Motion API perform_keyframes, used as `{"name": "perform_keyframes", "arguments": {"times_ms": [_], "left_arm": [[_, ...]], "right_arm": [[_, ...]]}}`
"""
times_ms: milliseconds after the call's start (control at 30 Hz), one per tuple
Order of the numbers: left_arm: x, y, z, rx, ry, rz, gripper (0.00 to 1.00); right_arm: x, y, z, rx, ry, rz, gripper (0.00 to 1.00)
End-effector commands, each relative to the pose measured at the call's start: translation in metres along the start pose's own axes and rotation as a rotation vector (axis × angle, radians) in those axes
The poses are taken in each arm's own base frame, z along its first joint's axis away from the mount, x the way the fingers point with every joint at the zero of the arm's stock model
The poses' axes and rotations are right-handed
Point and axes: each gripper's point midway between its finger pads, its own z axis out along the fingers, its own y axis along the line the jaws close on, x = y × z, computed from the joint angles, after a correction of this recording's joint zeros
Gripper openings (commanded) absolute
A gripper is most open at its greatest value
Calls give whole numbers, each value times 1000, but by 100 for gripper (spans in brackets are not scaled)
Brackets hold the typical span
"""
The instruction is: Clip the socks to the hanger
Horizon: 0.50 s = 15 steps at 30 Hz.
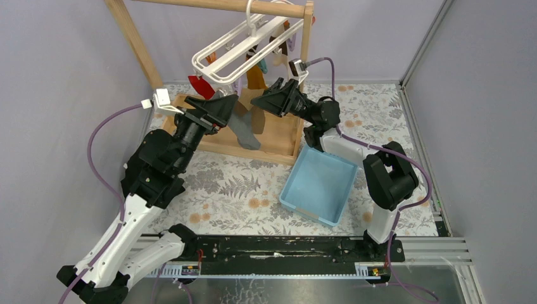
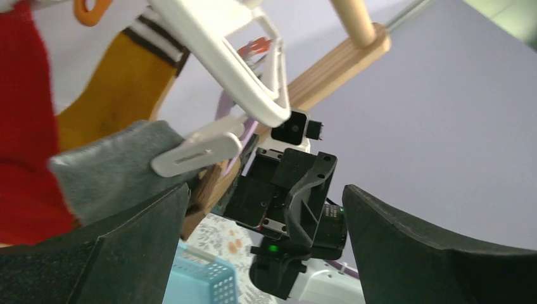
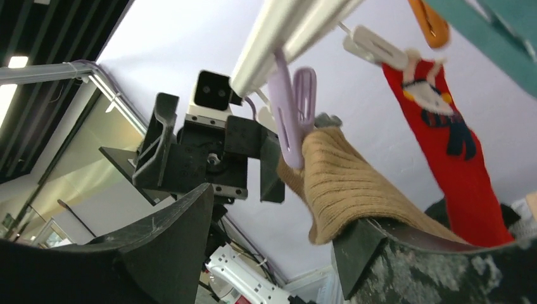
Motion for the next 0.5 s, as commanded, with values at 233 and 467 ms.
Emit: {"name": "perform_keyframes", "arguments": {"times_ms": [233, 467], "left_arm": [[-16, 29, -22, -169, -35, 168, 99], [-11, 46, -19, -280, 42, 249, 99]], "right_arm": [[39, -35, -43, 143, 28, 89, 72], [62, -44, -79, 239, 33, 106, 72]]}}
